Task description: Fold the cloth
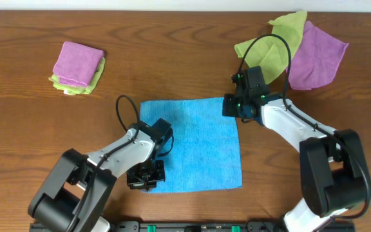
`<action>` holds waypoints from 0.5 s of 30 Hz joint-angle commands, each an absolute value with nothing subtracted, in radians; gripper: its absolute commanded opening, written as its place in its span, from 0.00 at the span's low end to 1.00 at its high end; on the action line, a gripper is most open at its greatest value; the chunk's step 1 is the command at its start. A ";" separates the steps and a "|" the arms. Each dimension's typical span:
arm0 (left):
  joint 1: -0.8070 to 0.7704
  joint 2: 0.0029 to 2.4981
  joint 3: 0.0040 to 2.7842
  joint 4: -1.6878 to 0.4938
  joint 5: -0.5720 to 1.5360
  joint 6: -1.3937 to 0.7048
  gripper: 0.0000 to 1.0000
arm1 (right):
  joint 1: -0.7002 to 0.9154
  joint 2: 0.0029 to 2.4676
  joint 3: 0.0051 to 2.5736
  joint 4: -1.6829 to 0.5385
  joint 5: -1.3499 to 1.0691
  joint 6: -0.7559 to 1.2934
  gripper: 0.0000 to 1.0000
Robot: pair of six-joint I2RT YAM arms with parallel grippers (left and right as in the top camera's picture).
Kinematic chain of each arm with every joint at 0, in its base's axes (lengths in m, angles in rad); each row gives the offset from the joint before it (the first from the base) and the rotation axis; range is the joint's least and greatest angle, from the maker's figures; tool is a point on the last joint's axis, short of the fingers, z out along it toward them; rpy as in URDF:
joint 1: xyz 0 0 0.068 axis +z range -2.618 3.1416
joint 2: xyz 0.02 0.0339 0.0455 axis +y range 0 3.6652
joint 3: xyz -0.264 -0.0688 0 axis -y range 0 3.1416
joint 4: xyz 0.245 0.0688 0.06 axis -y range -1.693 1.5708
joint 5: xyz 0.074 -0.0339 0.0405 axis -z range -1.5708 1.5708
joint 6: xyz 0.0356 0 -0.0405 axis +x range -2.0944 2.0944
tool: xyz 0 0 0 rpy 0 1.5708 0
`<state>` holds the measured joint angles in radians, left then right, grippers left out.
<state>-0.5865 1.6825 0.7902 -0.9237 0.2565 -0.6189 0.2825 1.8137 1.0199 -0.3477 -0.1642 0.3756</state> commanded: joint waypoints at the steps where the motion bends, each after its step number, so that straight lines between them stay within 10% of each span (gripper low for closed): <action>1: -0.590 1.650 0.771 -0.930 0.198 -0.655 0.06 | 0.270 1.787 1.053 -0.416 -0.162 0.374 0.02; 15: -0.537 1.332 0.832 -0.915 0.145 -0.657 0.16 | 0.248 1.303 1.129 -0.959 -0.213 0.324 0.19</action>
